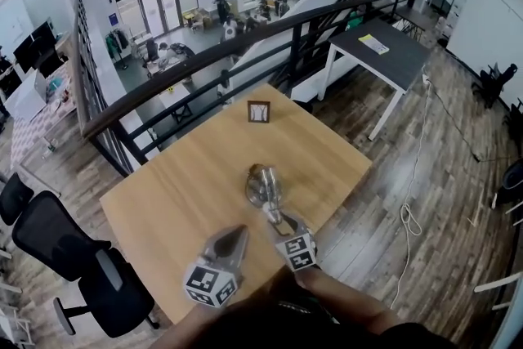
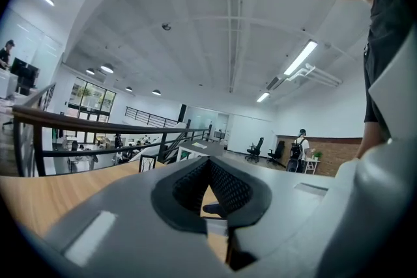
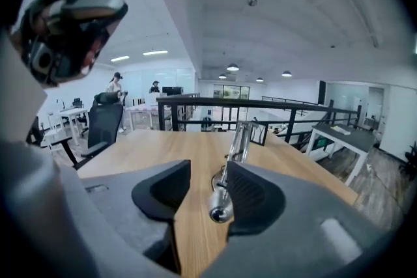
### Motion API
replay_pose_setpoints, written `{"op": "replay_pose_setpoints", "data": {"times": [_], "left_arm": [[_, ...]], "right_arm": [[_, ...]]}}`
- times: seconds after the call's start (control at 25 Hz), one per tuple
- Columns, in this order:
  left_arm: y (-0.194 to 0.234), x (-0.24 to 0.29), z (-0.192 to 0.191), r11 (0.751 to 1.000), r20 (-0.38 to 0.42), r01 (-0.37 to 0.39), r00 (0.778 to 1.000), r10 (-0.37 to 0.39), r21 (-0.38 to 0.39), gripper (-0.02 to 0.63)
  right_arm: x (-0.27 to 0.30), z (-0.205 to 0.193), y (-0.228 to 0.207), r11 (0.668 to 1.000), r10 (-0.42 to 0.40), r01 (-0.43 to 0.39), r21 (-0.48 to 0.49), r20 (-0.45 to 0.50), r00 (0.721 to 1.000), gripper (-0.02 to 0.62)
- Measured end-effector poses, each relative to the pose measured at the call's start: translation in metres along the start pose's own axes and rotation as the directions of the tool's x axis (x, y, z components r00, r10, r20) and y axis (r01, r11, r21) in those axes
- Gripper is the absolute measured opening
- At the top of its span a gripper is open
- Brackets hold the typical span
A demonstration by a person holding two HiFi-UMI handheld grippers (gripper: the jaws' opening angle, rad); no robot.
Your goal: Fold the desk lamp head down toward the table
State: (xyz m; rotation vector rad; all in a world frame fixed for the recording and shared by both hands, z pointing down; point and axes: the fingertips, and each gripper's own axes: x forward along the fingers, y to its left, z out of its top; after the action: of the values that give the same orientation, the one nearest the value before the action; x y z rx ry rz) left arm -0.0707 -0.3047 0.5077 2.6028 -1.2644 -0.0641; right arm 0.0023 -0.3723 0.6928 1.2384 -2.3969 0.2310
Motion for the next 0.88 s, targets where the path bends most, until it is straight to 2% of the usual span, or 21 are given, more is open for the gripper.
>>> {"op": "replay_pose_setpoints", "data": {"times": [0.12, 0.24, 0.36, 0.6, 0.88], "left_arm": [[-0.012, -0.009, 0.005, 0.999, 0.024, 0.036, 0.999, -0.036, 0.008, 0.002], [-0.028, -0.014, 0.011, 0.997, 0.061, 0.068, 0.996, -0.07, 0.025, 0.002], [-0.043, -0.015, 0.023, 0.994, 0.108, 0.096, 0.989, -0.101, 0.051, 0.002], [-0.07, -0.011, 0.029, 0.986, 0.13, 0.156, 0.978, -0.162, 0.06, 0.002], [-0.11, -0.01, 0.021, 0.984, 0.116, 0.167, 0.978, -0.173, 0.06, 0.002]], "right_arm": [[-0.034, 0.039, 0.015, 1.0, 0.012, -0.014, 0.025, 0.089, 0.996, 0.126], [-0.072, 0.072, 0.029, 1.0, 0.011, -0.015, 0.024, 0.181, 0.983, 0.044], [-0.104, 0.093, 0.036, 1.0, 0.001, -0.005, 0.019, 0.244, 0.97, 0.003], [-0.153, 0.111, 0.032, 0.997, -0.004, -0.021, 0.08, 0.304, 0.953, 0.003], [-0.202, 0.119, 0.033, 0.994, 0.014, -0.054, 0.1, 0.36, 0.933, 0.003]]}}
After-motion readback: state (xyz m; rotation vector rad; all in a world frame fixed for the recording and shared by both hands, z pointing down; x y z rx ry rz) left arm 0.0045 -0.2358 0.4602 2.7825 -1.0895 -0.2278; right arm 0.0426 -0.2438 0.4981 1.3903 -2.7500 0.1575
